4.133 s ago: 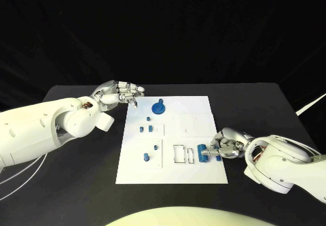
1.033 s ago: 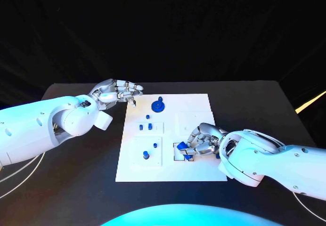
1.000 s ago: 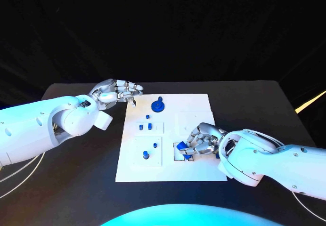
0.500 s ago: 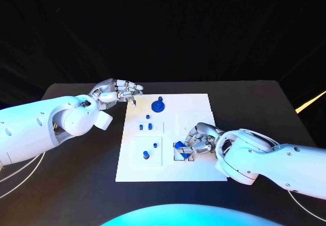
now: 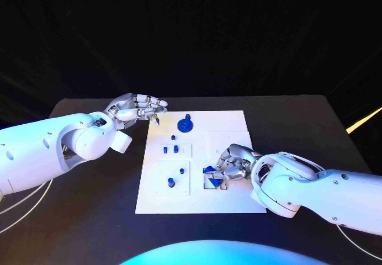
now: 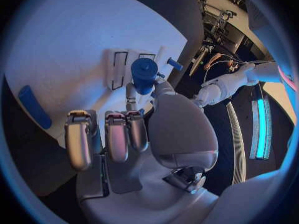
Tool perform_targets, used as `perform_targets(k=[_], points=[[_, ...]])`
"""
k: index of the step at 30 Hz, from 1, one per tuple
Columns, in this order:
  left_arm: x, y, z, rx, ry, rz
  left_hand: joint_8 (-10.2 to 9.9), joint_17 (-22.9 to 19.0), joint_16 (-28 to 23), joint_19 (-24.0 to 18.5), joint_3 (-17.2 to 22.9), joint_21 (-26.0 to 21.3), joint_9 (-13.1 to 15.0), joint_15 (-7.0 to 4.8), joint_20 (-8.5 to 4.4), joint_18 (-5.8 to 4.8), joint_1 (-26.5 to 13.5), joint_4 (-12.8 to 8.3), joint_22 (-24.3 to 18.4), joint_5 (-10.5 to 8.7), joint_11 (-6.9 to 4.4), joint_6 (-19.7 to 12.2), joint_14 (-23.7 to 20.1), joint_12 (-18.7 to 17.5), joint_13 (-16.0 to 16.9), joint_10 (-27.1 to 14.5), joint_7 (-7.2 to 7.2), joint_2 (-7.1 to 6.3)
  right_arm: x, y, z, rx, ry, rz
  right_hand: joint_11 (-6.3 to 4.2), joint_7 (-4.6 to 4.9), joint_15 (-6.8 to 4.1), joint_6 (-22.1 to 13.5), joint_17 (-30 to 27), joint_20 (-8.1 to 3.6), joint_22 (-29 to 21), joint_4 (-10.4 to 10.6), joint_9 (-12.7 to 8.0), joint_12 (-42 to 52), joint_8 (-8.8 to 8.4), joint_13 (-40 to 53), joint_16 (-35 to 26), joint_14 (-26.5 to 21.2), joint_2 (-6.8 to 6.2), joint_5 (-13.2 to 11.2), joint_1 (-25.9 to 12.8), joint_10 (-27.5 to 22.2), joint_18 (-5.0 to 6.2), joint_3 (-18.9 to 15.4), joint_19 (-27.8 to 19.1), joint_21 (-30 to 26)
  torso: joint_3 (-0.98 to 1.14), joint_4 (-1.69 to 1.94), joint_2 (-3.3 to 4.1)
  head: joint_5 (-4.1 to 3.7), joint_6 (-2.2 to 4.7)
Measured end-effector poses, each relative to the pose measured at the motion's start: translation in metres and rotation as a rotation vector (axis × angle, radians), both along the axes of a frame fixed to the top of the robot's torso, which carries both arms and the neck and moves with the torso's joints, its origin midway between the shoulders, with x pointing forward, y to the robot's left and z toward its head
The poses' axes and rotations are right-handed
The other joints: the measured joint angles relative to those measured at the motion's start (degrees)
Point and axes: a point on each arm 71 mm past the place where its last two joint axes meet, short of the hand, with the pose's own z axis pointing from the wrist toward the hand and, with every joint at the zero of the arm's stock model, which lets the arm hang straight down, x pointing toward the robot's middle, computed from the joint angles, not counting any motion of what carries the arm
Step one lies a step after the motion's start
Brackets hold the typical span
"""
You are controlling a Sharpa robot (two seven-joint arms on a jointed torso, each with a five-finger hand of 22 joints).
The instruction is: Assemble the parts on the task board
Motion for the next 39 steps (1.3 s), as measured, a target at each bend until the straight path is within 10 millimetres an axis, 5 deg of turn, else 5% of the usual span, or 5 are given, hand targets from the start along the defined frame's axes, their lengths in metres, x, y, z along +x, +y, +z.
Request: perform_targets(k=[5, 11, 22, 27, 39], points=[[0.0, 0.0, 0.0, 0.0, 0.0, 0.001, 0.0, 0.0, 0.0, 0.0, 0.0, 0.0, 0.0, 0.0, 0.0, 0.0, 0.0, 0.0, 0.0, 0.0, 0.0, 0.0, 0.0, 0.0, 0.0, 0.0, 0.0, 0.0, 0.0, 0.001, 0.0, -0.004, -0.005, 0.003, -0.2, -0.1, 0.0, 0.1, 0.0, -0.21, 0.0, 0.1, 0.5, 0.0, 0.94, 0.0, 0.0, 0.0, 0.08, -6.8, -4.1, -0.2, 0.0, -0.4, 0.2, 0.0, 0.0, 0.0, 0.0, -0.07, -0.03], [0.0, 0.001, 0.0, 0.001, 0.001, 0.002, 0.0, 0.0, 0.0, 0.0, 0.0, 0.0, 0.0, 0.0, 0.0, 0.0, 0.0, 0.0, 0.0, 0.0, 0.0, 0.0, 0.0, 0.0, 0.0, 0.0, 0.0, 0.0, 0.001, 0.0, 0.0, -0.013, -0.011, 0.004, -0.2, -0.1, 0.0, 0.1, 0.0, -0.21, 0.0, 0.2, 1.1, -0.2, 1.77, 0.0, 0.0, 0.0, -2.52, -15.1, -9.7, -0.2, 0.0, -2.1, 0.2, 0.0, -0.01, 0.01, 0.01, -0.09, -0.04], [0.0, 0.002, 0.0, 0.002, 0.002, 0.003, 0.0, 0.0, 0.0, 0.0, 0.0, 0.0, 0.0, 0.0, 0.0, 0.0, 0.0, 0.0, 0.0, 0.0, 0.0, 0.0, 0.0, 0.0, 0.0, 0.0, 0.0, 0.0, -0.001, -0.005, 0.001, -0.027, -0.018, 0.01, -0.2, 0.1, 0.0, -0.1, 0.0, -0.21, 0.0, 0.1, 1.5, -0.2, 2.23, 0.0, 0.0, 0.0, -2.02, -14.7, -10.8, -0.2, 0.0, -4.5, 0.2, 0.0, -0.01, 0.0, -0.02, -0.09, -0.04], [0.0, 0.002, 0.0, 0.002, 0.002, 0.003, 0.0, 0.0, 0.0, 0.0, 0.0, 0.0, 0.0, 0.0, 0.0, 0.0, 0.0, 0.0, 0.0, 0.0, 0.0, 0.0, 0.0, 0.0, 0.0, 0.0, 0.0, 0.0, -0.003, -0.01, 0.003, -0.024, -0.026, 0.019, -0.2, 0.1, 0.0, -0.6, 0.0, -0.21, 0.0, -0.3, 1.6, -0.2, 2.64, 0.0, 0.0, 0.0, 0.17, -11.7, -3.4, -0.2, 0.0, -4.1, 0.2, 0.0, 0.03, 0.01, -0.02, -0.14, -0.04], [0.0, 0.003, 0.0, 0.003, 0.003, 0.006, 0.0, 0.0, 0.0, 0.0, 0.0, 0.0, 0.0, 0.0, 0.0, 0.0, 0.0, 0.0, 0.0, 0.0, 0.0, 0.0, 0.0, 0.0, 0.0, 0.0, 0.0, 0.0, -0.012, -0.015, 0.006, 0.015, -0.043, 0.08, -0.57, -0.49, -0.42, 0.1, 0.0, -0.42, 0.0, -0.2, 2.0, -0.2, 4.24, 0.0, 0.0, 0.0, -2.63, -14.6, 5.8, -0.1, -0.01, -2.5, 0.0, 0.0, 0.07, -0.08, -0.03, 0.1, -0.09]])
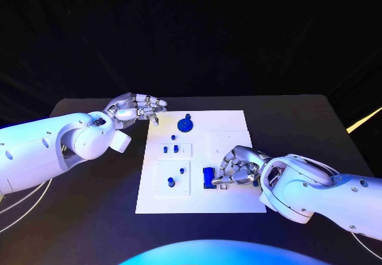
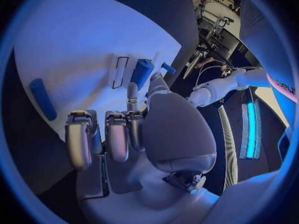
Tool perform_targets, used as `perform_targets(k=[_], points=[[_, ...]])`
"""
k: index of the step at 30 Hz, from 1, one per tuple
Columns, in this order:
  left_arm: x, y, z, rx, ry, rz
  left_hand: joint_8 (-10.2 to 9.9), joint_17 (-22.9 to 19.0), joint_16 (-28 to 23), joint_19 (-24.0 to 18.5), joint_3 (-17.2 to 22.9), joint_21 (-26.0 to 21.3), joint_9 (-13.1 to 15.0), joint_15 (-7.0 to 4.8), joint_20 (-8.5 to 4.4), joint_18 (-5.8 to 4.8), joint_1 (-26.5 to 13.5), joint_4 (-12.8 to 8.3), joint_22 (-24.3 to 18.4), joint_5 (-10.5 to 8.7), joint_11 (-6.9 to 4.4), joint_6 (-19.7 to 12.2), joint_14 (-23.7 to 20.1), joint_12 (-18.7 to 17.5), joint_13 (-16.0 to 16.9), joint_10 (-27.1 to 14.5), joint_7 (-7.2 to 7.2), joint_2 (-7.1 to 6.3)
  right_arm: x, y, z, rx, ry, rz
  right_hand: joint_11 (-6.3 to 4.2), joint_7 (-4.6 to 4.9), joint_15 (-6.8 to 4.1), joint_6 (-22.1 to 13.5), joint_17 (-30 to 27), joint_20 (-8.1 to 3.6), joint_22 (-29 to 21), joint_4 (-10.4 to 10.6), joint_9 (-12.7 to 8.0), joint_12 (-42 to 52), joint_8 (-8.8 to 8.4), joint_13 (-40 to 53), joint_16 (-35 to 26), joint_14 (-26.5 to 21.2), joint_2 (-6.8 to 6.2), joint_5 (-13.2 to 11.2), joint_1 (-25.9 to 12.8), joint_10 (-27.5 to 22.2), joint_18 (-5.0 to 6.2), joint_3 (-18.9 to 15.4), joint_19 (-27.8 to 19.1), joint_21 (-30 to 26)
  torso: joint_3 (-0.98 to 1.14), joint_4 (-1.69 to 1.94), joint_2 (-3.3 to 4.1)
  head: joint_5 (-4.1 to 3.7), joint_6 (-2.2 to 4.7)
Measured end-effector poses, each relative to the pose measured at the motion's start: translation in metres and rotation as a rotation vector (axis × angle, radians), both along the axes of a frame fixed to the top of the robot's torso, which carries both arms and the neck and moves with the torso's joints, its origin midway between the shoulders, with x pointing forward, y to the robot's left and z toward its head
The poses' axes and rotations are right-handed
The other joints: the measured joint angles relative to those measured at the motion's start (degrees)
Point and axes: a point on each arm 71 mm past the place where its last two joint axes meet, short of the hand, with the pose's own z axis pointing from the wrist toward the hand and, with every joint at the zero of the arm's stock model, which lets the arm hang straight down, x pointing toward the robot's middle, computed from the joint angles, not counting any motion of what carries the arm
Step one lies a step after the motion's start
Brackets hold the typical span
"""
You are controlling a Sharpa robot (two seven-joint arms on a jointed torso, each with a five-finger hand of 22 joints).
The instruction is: Assemble the parts on the task board
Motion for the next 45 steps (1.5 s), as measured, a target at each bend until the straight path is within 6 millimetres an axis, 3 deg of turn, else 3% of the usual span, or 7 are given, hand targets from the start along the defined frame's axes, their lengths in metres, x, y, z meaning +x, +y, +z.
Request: perform_targets(k=[19, 37, 40, 45], points=[[0.0, 0.0, 0.0, 0.001, 0.001, 0.0, 0.0, 0.0, 0.0, 0.0, 0.0, -0.2, 0.0, 0.0, 0.0, 0.0, 0.2, 0.0, 0.0, 0.0, 0.0, 0.0, 0.0, 0.0, 0.0, 0.0, 0.0, 0.23, -0.005, 0.011, -0.01, -0.017, 0.001, 0.053, -0.6, -0.55, -0.41, 0.5, 0.0, -0.21, 0.0, 0.0, 0.5, 0.0, 1.06, 0.0, 0.0, 0.0, -0.21, 0.3, 1.7, 0.2, 0.01, 0.6, 0.2, 0.2, -0.07, 0.12, 0.04, -0.04, -0.19], [0.0, 0.001, 0.0, 0.001, 0.002, 0.001, 0.0, 0.0, 0.0, 0.0, 0.0, -0.2, -0.1, 0.0, 0.0, 0.0, 0.2, 0.0, 0.0, 0.0, 0.0, 0.0, 0.0, 0.2, 0.0, 0.0, 0.0, 0.23, 0.001, 0.007, -0.012, -0.053, -0.036, 0.026, -0.78, -0.93, -0.6, 0.9, 0.0, -0.6, 0.0, 0.0, 0.7, 0.2, 1.51, 0.0, 0.0, -0.2, 1.16, 0.7, 1.7, 0.0, 0.0, 1.2, 0.2, 0.7, -0.05, 0.08, 0.04, 0.19, -0.43], [0.0, 0.001, 0.0, 0.002, 0.002, 0.001, 0.0, 0.0, 0.0, 0.0, 0.0, -0.2, -0.1, 0.0, 0.0, 0.0, 0.2, 0.0, 0.0, 0.0, 0.0, 0.0, 0.0, 0.2, 0.0, 0.0, 0.0, 0.23, 0.001, 0.006, -0.012, -0.054, -0.035, 0.025, -0.78, -0.93, -0.6, 0.9, 0.0, -0.61, 0.0, 0.0, 0.7, 0.2, 1.51, 0.0, 0.0, -0.2, 1.14, 0.7, 1.7, 0.0, 0.0, 1.2, 0.2, 0.7, -0.05, 0.07, 0.03, 0.22, -0.44], [0.0, 0.001, 0.0, 0.002, 0.003, 0.002, 0.2, 0.0, 0.0, 0.0, 0.0, -0.2, 0.0, 0.0, 0.0, 0.0, 0.2, 0.0, 0.0, 0.0, 0.0, 0.0, 0.0, 0.2, -0.1, 0.0, 0.0, 0.23, 0.0, -0.002, -0.012, -0.055, -0.031, 0.016, -0.77, -0.63, -0.6, 0.6, 0.0, -0.6, 0.0, 0.2, 0.8, 0.2, 1.74, 0.0, 0.0, -0.2, 0.0, 0.7, 0.5, 0.0, 0.0, 0.9, 0.2, 0.4, -0.05, 0.05, 0.01, 0.23, -0.44]])
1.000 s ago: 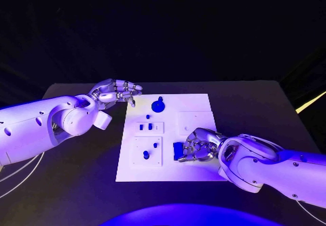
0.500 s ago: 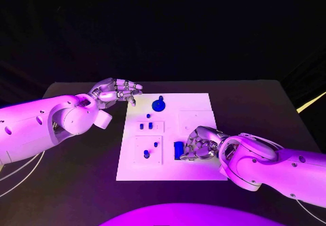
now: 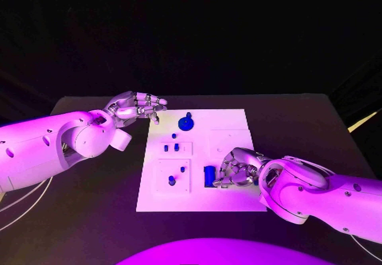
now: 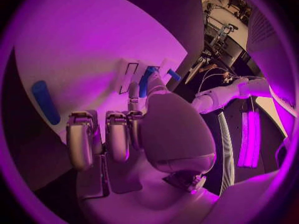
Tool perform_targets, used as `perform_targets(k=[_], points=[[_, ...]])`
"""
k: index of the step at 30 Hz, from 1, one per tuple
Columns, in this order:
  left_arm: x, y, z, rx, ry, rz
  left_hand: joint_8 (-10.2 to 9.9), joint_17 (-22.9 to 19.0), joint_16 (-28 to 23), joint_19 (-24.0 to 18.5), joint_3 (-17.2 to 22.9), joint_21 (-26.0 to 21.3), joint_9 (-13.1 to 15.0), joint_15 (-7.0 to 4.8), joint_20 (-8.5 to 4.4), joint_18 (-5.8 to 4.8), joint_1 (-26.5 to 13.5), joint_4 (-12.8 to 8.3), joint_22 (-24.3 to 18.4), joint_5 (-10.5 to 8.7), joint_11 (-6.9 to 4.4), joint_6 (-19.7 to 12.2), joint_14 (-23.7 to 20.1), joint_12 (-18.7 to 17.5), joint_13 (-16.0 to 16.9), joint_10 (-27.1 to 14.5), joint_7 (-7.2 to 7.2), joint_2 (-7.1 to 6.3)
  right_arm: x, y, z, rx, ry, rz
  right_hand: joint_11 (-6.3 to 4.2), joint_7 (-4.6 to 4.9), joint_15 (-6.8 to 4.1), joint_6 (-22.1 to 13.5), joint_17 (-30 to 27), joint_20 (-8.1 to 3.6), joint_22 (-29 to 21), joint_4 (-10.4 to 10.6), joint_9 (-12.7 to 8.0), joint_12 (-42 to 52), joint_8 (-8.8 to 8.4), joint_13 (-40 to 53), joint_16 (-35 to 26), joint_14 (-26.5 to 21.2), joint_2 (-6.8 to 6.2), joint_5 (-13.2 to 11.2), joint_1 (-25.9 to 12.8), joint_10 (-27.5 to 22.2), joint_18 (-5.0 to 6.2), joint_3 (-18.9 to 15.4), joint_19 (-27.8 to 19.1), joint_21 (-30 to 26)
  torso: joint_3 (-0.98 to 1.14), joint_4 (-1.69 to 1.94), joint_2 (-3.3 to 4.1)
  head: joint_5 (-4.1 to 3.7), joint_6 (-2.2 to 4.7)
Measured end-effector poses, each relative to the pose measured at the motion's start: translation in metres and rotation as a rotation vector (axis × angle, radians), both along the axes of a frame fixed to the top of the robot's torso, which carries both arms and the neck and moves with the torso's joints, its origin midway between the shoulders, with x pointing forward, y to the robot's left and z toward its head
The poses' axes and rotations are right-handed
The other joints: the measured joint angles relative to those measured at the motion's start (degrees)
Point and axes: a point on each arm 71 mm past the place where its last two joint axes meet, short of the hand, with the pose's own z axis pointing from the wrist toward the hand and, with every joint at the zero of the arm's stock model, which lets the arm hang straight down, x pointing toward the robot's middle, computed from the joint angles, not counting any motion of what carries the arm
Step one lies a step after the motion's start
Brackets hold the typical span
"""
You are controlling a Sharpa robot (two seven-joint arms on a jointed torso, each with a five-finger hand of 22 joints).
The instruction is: Assemble the parts on the task board
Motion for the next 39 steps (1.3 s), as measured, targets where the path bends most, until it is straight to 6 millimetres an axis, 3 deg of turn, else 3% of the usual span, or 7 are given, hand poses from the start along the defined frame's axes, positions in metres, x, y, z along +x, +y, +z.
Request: perform_targets(k=[6, 11, 18, 23, 30, 39], points=[[0.0, 0.001, 0.0, 0.001, 0.001, 0.001, 0.0, 0.0, 0.0, 0.0, 0.0, 0.0, 0.0, 0.0, 0.0, 0.0, 0.0, 0.0, 0.0, 0.0, 0.0, 0.0, 0.0, 0.0, 0.0, 0.0, 0.0, 0.0, -0.004, -0.018, 0.006, 0.025, 0.017, -0.028, 0.43, 1.23, 0.13, -2.7, 0.0, 0.0, 0.0, 0.0, -0.5, -0.4, -1.35, 0.0, 0.0, 0.1, -0.43, -0.6, -0.4, 0.1, 0.0, -0.2, 0.0, -1.2, -0.02, 0.01, -0.01, -0.04, 0.01], [0.0, 0.001, 0.0, 0.001, 0.001, 0.002, 0.0, 0.0, 0.0, 0.0, 0.0, 0.0, 0.0, 0.0, 0.0, 0.0, 0.0, 0.0, 0.0, 0.0, 0.0, 0.0, 0.0, 0.0, 0.0, 0.0, 0.0, 0.0, -0.004, -0.048, 0.017, 0.061, 0.024, -0.09, 0.48, 1.63, 0.21, -3.1, 0.0, 0.0, 0.0, 0.0, -0.7, -0.8, -1.69, 0.0, 0.0, 0.2, -0.43, -1.0, -0.4, 0.0, 0.0, -0.2, 0.0, -1.5, -0.05, -0.04, -0.08, -0.4, -0.03], [0.0, 0.0, 0.0, 0.0, 0.0, 0.0, 0.0, 0.0, 0.0, 0.0, 0.0, 0.0, 0.0, 0.0, 0.0, 0.0, 0.0, 0.0, 0.0, 0.0, 0.0, 0.0, 0.0, 0.0, 0.0, 0.0, 0.0, 0.0, -0.003, -0.096, 0.024, 0.047, -0.013, -0.188, 0.85, 1.92, 0.63, -3.8, 0.0, 0.22, 0.0, 0.0, -1.0, -1.3, -2.68, 0.0, 0.0, 0.2, -0.43, -1.0, -0.4, 0.0, 0.0, -0.2, -0.2, -1.5, -0.12, -0.08, -0.11, -1.47, 0.45], [0.0, 0.0, 0.0, -0.001, -0.001, -0.001, 0.0, 0.0, 0.0, 0.0, 0.0, 0.0, 0.0, 0.0, 0.0, 0.0, 0.0, 0.0, -0.1, 0.0, 0.0, -0.3, 0.0, 0.0, -0.1, 0.0, 0.01, 0.0, -0.003, -0.119, 0.025, 0.007, -0.054, -0.221, 1.05, 2.14, 0.63, -4.0, 0.0, 0.43, 0.0, 0.0, -1.2, -1.3, -2.91, 0.0, 0.0, 0.2, 0.03, -1.0, 0.0, 0.2, 0.0, -0.2, 0.0, -1.5, -0.04, -0.18, -0.11, -2.15, 0.75], [0.0, -0.001, 0.0, -0.004, -0.002, -0.002, 0.0, 0.0, 0.0, 0.0, -0.2, -0.2, 0.0, 0.0, 0.0, 0.0, 0.0, 0.2, -0.2, 0.0, 0.0, -0.3, 0.0, 0.0, -0.1, 0.0, -0.08, 0.0, -0.008, -0.125, 0.016, -0.046, -0.086, -0.207, 1.26, 2.14, 0.63, -4.0, 0.0, 0.43, 0.0, 0.0, -1.4, -1.4, -3.12, 0.0, 0.0, 0.2, 0.33, -1.0, 0.3, 0.0, 0.0, -0.2, 0.0, -1.5, 0.02, -0.16, -0.14, -2.77, 0.98], [-0.001, 0.0, -0.001, -0.006, -0.003, -0.002, 0.0, 0.0, 0.0, 0.0, -0.4, -0.2, 0.0, 0.0, 0.0, 0.0, 0.0, 0.4, -0.2, 0.0, 0.0, -0.3, 0.0, 0.0, -0.1, 0.0, -0.09, 0.0, -0.007, -0.112, 0.004, -0.089, -0.098, -0.186, 1.26, 1.87, 0.63, -3.7, 0.0, 0.64, 0.0, -0.2, -1.4, -1.4, -3.12, 0.0, 0.0, 0.2, 0.56, -1.0, 0.6, 0.0, 0.0, 0.0, -0.2, -1.5, 0.03, 0.03, 0.02, -2.9, 1.05]])
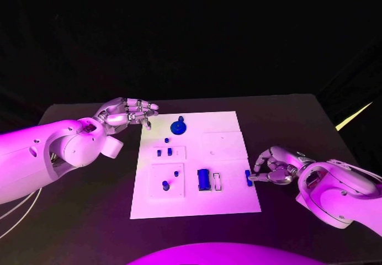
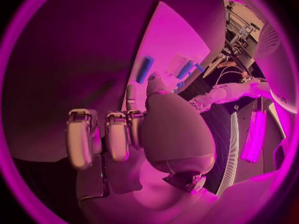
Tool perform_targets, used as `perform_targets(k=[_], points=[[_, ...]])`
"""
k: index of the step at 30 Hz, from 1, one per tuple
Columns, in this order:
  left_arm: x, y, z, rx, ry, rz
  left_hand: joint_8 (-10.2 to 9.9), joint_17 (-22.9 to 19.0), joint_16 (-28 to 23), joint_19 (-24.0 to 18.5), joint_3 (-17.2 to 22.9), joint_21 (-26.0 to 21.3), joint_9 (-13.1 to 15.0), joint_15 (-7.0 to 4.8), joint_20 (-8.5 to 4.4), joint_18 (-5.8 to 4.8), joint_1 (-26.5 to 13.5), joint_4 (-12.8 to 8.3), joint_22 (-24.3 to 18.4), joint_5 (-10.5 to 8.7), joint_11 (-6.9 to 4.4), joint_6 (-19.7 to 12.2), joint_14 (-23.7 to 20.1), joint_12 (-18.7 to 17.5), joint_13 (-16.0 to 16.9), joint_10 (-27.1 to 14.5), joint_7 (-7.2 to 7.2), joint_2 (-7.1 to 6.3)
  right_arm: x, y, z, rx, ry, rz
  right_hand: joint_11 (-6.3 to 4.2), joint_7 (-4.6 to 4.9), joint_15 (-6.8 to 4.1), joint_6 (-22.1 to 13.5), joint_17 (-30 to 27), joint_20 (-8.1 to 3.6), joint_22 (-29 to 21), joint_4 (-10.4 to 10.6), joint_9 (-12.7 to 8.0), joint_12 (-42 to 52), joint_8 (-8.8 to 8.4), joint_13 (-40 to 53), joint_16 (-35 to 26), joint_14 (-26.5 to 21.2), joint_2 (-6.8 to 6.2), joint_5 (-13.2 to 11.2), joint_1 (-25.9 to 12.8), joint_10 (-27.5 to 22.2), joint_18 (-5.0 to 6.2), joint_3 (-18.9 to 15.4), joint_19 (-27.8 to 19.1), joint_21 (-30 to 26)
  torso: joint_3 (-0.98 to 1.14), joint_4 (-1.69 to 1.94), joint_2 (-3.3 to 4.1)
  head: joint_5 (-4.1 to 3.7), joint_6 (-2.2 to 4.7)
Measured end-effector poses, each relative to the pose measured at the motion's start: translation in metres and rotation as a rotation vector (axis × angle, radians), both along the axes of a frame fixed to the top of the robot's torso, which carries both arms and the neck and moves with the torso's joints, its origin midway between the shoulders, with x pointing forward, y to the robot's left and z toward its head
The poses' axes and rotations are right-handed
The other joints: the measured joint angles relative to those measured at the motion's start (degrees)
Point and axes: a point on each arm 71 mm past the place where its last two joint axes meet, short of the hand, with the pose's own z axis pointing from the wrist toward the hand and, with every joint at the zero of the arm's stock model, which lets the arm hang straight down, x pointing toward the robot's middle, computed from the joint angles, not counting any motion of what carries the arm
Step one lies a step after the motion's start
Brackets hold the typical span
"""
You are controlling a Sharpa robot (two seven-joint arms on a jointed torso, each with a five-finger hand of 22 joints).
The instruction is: Assemble the parts on the task board
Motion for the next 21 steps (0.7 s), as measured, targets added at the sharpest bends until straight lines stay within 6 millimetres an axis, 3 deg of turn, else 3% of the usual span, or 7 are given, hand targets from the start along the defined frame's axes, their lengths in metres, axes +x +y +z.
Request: perform_targets(k=[15, 17, 21], points=[[-0.001, 0.002, 0.0, 0.0, 0.001, 0.003, 0.0, 0.0, 0.0, 0.0, 0.0, 0.0, 0.0, 0.0, 0.0, 0.0, 0.0, 0.0, -0.1, 0.0, 0.0, 0.0, 0.0, 0.0, 0.0, 0.0, 0.0, 0.0, -0.002, 0.016, -0.012, -0.021, 0.02, 0.011, 0.0, -0.46, 0.0, 1.3, 0.0, 0.0, 0.0, 0.0, -0.1, 0.0, 0.03, 0.0, 0.0, 0.0, 0.53, 0.6, -0.5, 0.0, 0.0, 0.0, 0.0, 0.4, -0.04, -0.04, 0.01, 0.28, -0.47], [-0.001, 0.002, 0.0, 0.0, 0.001, 0.003, 0.0, 0.0, 0.0, 0.0, 0.0, 0.0, 0.0, 0.0, 0.0, 0.0, 0.0, 0.0, -0.1, 0.0, 0.0, 0.0, 0.0, 0.0, 0.0, 0.0, 0.0, 0.0, -0.001, 0.018, -0.013, -0.023, 0.019, 0.012, 0.0, -0.65, 0.0, 1.5, 0.0, 0.0, 0.0, -0.2, -0.1, 0.0, -0.02, 0.0, 0.0, 0.0, 1.28, 0.9, 0.6, 0.0, 0.0, 0.5, 0.0, 0.4, -0.04, -0.04, -0.02, 0.29, -0.49], [-0.001, 0.002, 0.0, 0.0, 0.002, 0.003, 0.0, 0.0, 0.0, 0.0, 0.0, 0.0, 0.0, 0.0, 0.0, 0.0, 0.0, 0.0, -0.1, 0.0, 0.0, 0.0, 0.0, 0.0, 0.0, 0.0, 0.0, 0.0, 0.0, 0.019, -0.013, -0.034, 0.014, 0.015, 0.0, -0.6, 0.0, 2.1, 0.0, 0.0, 0.0, -0.2, -0.1, 0.0, -0.44, 0.0, 0.0, 0.0, 0.98, 0.0, 4.0, 0.0, 0.0, 2.5, 0.0, 0.7, -0.04, -0.01, -0.04, 0.29, -0.54]])
